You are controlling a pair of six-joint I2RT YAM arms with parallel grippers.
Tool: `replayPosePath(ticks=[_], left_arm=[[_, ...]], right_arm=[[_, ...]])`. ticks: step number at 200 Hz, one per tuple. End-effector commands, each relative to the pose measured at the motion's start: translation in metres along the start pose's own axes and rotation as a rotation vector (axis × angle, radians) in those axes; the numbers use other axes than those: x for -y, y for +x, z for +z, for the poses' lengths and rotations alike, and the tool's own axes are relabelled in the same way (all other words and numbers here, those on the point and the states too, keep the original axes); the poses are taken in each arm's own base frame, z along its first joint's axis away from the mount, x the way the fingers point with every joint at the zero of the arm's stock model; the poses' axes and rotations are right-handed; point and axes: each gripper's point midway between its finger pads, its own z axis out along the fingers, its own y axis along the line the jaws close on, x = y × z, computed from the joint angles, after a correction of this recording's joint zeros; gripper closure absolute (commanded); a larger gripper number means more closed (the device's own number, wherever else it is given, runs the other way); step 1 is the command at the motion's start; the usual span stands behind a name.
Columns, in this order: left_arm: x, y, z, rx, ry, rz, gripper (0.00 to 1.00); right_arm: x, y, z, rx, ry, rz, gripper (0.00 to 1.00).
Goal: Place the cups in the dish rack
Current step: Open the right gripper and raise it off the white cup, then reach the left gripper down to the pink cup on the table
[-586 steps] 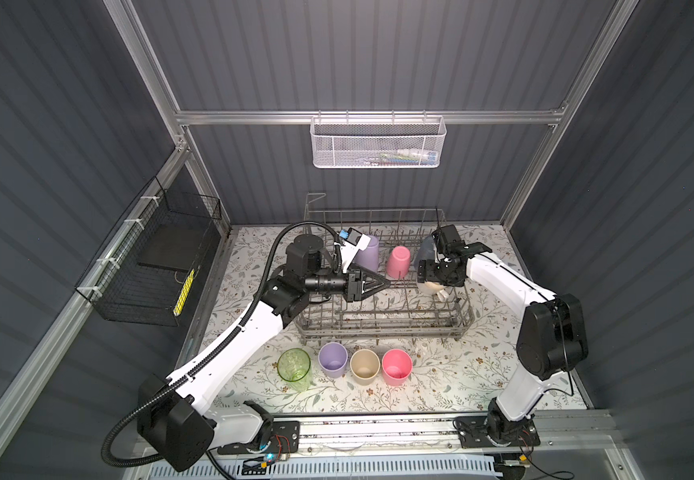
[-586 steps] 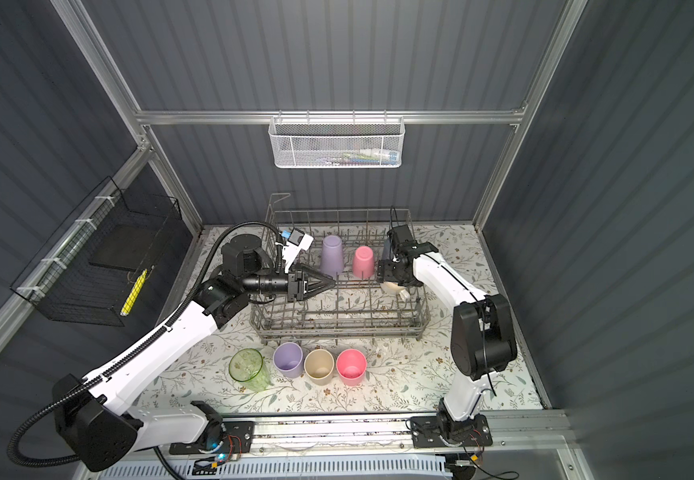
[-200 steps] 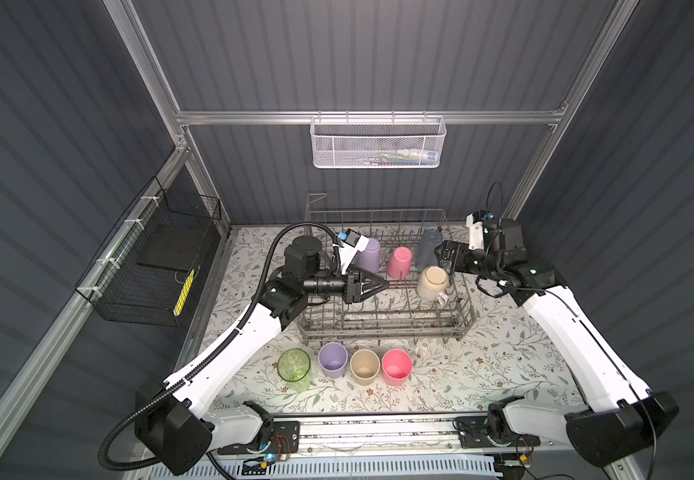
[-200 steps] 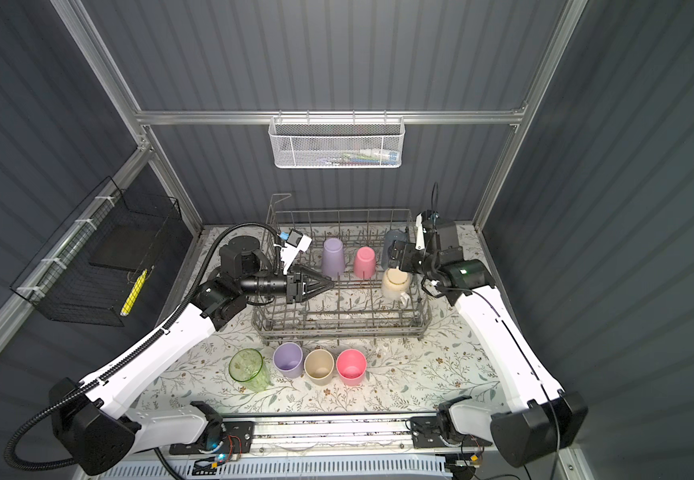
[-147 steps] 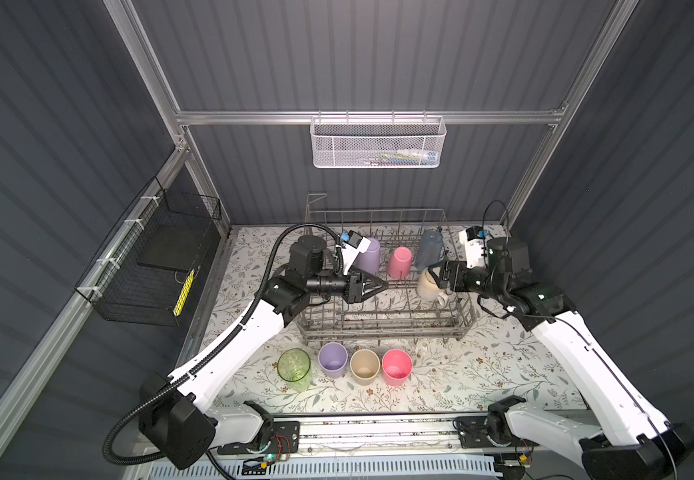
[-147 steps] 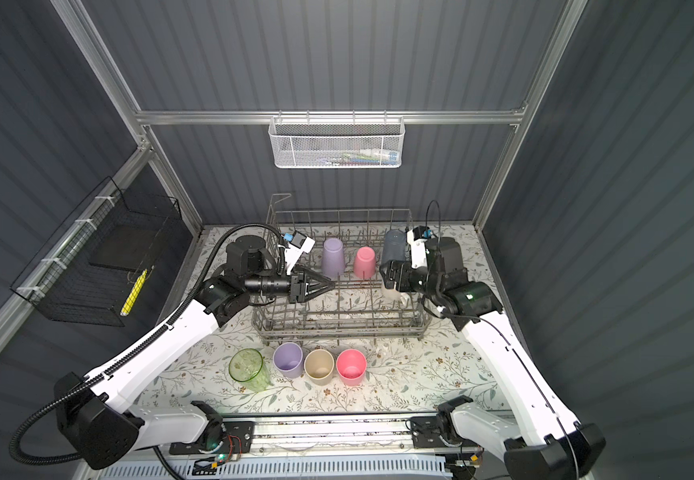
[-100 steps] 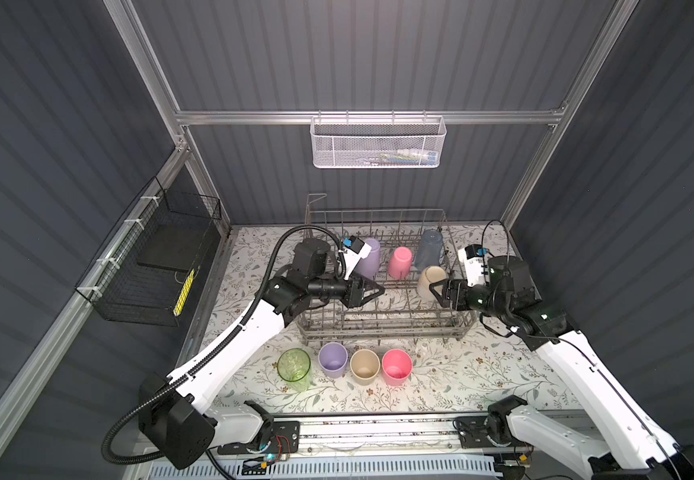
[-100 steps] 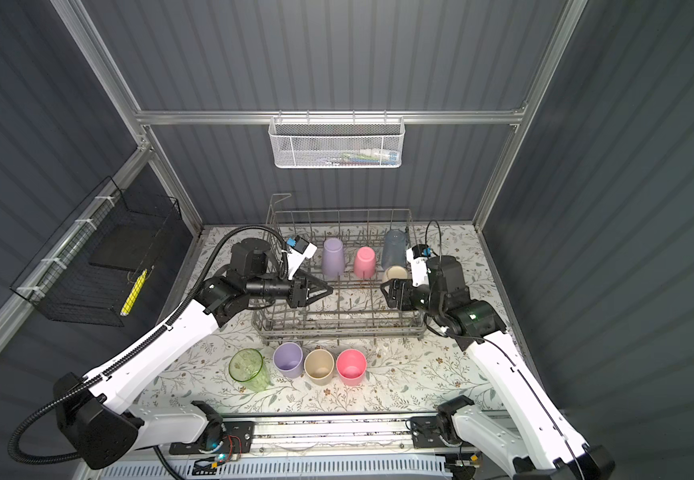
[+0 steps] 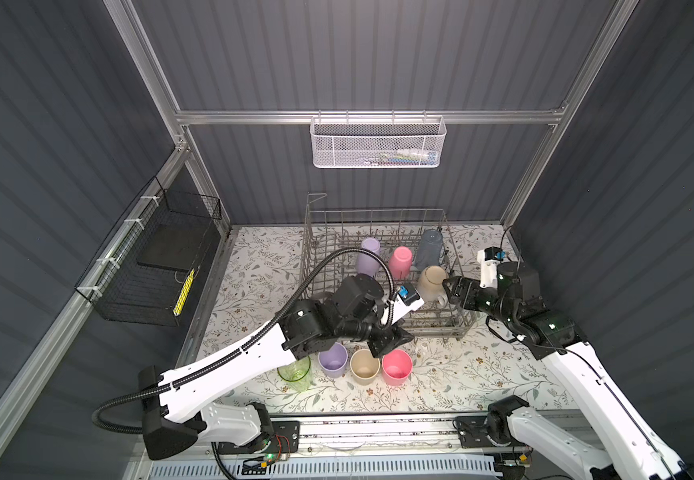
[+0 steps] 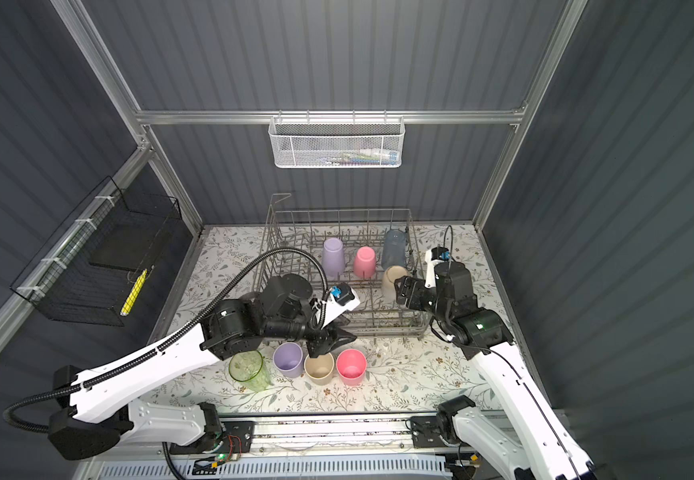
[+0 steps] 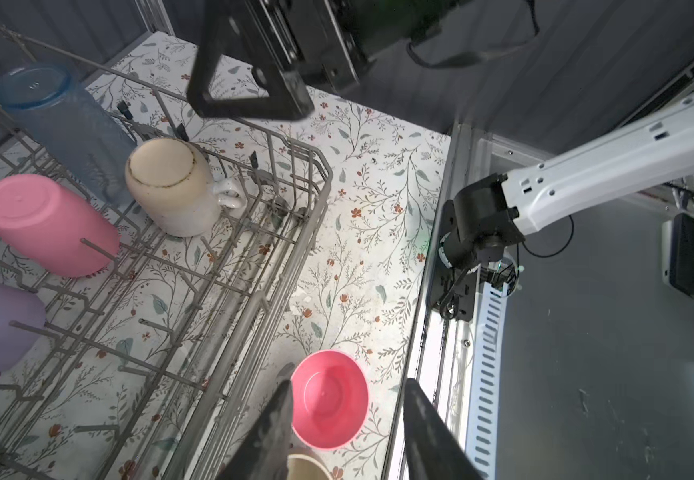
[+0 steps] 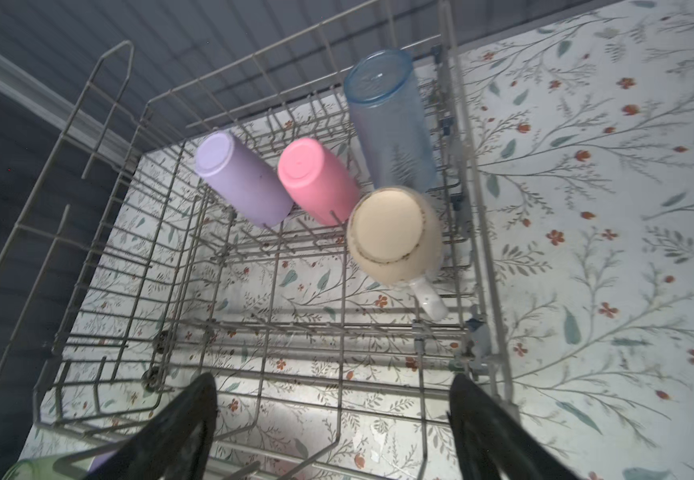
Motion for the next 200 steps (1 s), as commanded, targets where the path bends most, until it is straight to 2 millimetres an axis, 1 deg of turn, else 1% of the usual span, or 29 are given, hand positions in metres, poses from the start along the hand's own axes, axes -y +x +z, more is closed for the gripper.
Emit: replayPosePath(ticks=[1,26,49,96,134,167,200], left_arm=[[0.002,0.015,0.013,-0.119,-0.065,0.08,0.56],[0.018,0.041,0.042,-0.252,-0.062,0.131,0.56],[0.024,0.06,0.065,-0.338,-0.061,0.152,0.56],[0.026,0.079,0.093,-0.408,-0.051,0.116,0.57],[0.03,0.097,0.109,-0.47,-0.036,0.074,0.59],[0.028,0.113,0.12,-0.526,-0.049,0.03,0.6],[0.023,0.118,0.123,-0.539,-0.08,0.008,0.6]], right_arm=[[0.022,-0.008,-0.009,0.076,0.056,0.103,0.13],[0.034,-0.008,-0.014,0.101,0.045,0.169,0.13],[0.039,-0.005,-0.014,0.099,0.042,0.188,0.12],[0.042,0.005,-0.009,0.07,0.038,0.186,0.12],[0.044,0.012,-0.005,0.053,0.031,0.187,0.12],[0.046,0.018,-0.004,0.044,0.029,0.183,0.11],[0.049,0.021,-0.004,0.042,0.029,0.187,0.11]])
